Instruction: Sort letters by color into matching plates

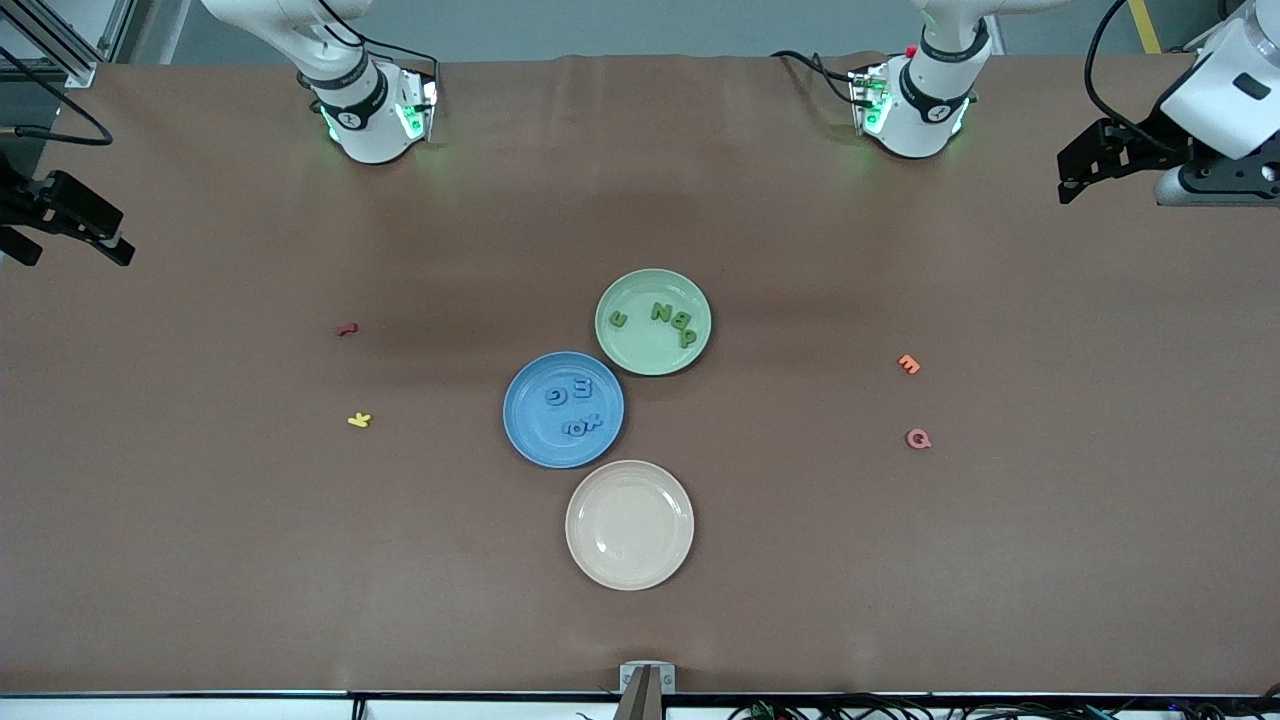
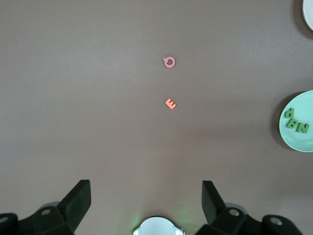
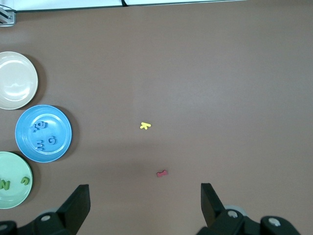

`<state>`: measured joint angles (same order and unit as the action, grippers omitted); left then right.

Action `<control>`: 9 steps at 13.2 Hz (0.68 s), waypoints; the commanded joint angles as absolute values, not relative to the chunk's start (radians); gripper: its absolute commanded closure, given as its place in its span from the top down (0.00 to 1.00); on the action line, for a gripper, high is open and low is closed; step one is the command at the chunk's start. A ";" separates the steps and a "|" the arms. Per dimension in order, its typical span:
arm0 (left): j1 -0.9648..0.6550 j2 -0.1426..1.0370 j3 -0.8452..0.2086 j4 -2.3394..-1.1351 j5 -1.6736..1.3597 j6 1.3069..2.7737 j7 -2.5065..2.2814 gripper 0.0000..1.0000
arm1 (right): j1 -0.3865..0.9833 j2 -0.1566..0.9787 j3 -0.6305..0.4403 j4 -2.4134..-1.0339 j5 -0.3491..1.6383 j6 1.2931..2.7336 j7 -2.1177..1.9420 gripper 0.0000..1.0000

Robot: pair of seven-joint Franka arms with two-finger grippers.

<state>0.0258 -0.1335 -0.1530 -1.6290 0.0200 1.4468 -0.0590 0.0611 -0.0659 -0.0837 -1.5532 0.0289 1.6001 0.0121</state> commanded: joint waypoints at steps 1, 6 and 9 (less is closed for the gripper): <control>0.034 -0.129 -0.146 -1.594 0.008 1.428 -0.044 1.00 | 0.041 -0.051 -0.069 -1.525 0.018 1.591 0.009 1.00; 0.032 -0.114 -0.146 -1.568 0.005 1.427 -0.048 1.00 | 0.041 -0.051 -0.067 -1.525 0.017 1.591 0.009 1.00; 0.028 -0.112 -0.147 -1.569 0.005 1.422 -0.052 1.00 | 0.041 -0.051 -0.069 -1.525 0.018 1.591 0.009 1.00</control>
